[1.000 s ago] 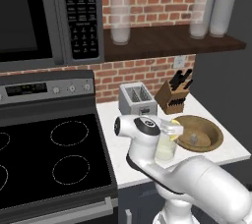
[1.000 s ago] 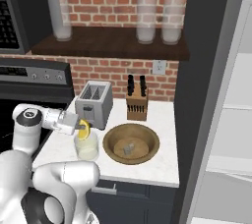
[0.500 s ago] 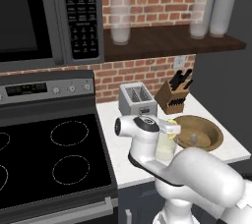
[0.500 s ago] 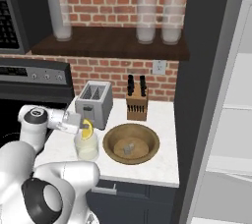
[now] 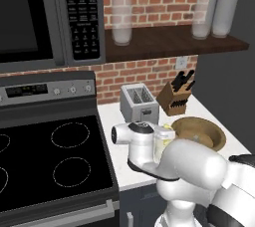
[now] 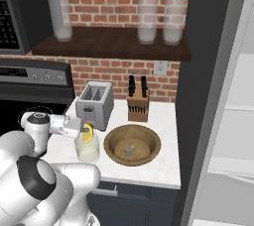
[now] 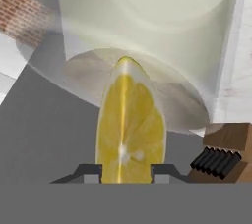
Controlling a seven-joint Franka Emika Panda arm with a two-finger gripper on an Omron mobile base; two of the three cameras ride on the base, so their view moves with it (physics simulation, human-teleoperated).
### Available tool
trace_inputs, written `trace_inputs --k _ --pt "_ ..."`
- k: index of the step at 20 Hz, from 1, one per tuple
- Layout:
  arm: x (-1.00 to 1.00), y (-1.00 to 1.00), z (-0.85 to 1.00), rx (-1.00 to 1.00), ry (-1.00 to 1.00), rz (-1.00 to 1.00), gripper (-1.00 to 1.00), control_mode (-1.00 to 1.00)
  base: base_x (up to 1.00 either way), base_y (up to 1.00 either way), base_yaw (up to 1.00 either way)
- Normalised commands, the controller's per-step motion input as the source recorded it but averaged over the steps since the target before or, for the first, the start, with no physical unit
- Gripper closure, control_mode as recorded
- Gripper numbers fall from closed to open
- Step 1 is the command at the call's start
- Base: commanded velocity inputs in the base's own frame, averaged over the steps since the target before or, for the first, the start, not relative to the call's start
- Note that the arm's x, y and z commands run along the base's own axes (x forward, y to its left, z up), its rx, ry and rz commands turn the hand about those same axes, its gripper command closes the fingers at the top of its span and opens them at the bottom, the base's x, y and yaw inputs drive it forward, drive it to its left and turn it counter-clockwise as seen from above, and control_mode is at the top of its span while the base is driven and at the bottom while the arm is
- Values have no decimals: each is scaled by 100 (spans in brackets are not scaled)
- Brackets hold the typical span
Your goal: Grab a lemon wedge from the fridge and one ice cube from the ice bowl, and put them in the glass of lemonade.
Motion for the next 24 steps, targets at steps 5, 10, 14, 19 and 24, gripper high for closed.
trace_inputs --k 5,10,14,19,24 --pt "20 0 -16 0 0 0 100 -100 0 0 0" --pt "14 0 -13 0 0 0 100 -100 0 0 0" --pt "-30 0 -2 0 -6 0 -100 -100 0 0 0" --pt "-98 0 59 0 -22 0 -100 -100 0 0 0" --pt "-77 -1 68 0 -21 0 -100 -100 0 0 0"
